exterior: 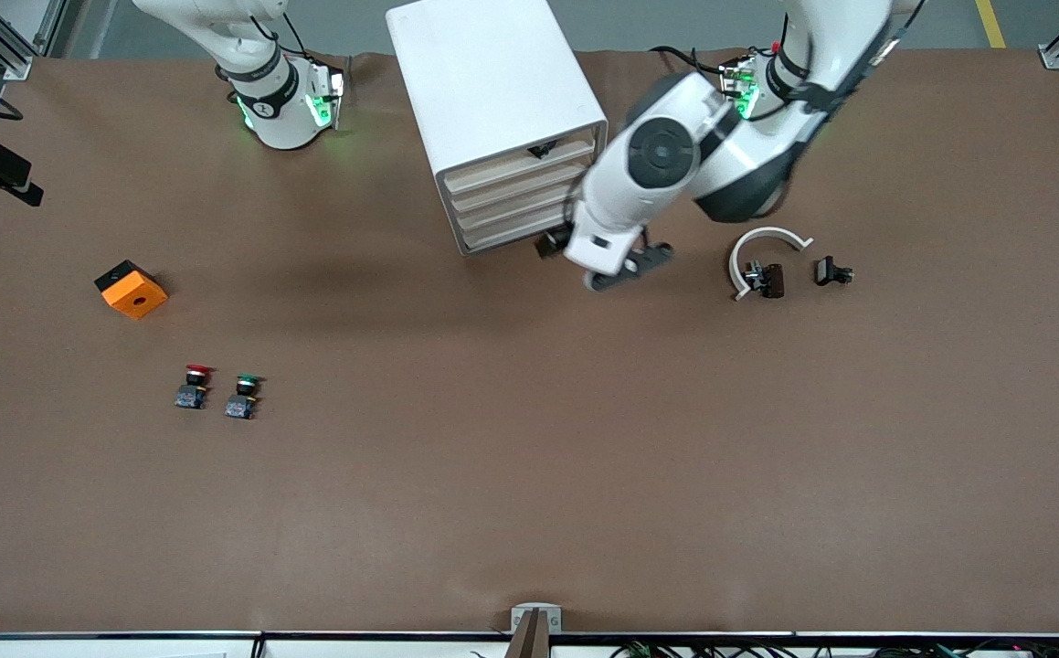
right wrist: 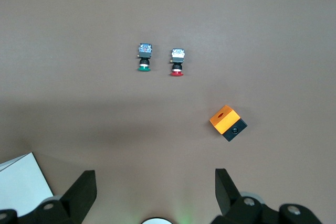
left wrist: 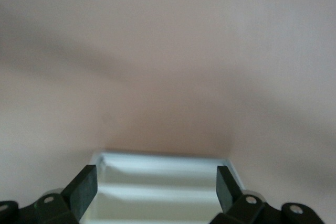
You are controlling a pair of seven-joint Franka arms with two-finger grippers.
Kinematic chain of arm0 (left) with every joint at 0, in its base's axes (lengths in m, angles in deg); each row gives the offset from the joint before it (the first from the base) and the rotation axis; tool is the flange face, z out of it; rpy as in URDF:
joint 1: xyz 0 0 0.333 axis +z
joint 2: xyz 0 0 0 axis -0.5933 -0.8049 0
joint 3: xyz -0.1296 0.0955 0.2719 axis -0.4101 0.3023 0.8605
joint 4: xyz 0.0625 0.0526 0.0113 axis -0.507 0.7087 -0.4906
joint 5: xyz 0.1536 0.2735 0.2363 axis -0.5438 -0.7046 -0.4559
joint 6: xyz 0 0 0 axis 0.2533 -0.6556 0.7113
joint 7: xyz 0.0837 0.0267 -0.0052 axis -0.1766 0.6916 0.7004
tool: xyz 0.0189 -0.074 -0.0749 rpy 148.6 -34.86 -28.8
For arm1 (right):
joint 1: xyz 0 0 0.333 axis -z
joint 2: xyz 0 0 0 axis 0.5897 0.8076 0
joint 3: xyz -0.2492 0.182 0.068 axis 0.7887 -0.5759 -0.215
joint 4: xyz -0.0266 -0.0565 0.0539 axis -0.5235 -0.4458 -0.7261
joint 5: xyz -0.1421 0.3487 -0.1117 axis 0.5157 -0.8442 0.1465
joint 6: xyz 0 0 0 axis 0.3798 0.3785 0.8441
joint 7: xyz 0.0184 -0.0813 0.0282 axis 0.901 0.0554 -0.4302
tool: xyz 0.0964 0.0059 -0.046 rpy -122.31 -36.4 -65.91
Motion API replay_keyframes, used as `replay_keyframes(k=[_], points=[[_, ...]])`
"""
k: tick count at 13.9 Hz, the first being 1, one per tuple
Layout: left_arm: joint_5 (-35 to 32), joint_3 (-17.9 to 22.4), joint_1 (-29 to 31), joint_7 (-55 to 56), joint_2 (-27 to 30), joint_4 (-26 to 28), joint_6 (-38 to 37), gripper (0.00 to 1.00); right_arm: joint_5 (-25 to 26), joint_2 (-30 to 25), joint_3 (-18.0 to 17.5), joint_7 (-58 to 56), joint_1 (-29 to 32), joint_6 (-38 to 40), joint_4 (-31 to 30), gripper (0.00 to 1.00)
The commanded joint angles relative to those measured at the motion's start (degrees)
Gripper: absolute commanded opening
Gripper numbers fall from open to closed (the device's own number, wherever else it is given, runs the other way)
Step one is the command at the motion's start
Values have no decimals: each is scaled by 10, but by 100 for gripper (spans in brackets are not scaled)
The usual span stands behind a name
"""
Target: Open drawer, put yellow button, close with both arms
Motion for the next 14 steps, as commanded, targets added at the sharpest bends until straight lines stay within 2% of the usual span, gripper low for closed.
replay_keyframes(k=[1, 5, 8, 11, 14], points=[[-68, -4, 58, -2, 8, -83, -89, 100, -2, -14, 7, -5, -5, -8, -15, 100], [-106, -4, 177, -22, 13, -159, -113, 100, -2, -14, 7, -4, -4, -7, -16, 100], [-109, -4, 234, -109, 12, -210, -194, 100, -2, -14, 7, -5, -4, -5, -16, 100], [-108, -5, 290, -203, 25, -214, -227, 100, -2, -13, 7, -5, -4, -4, -16, 100], [-109, -5, 318, -280, 55, -214, -229, 100, -3, -13, 6, -5, -6, -4, -16, 100]])
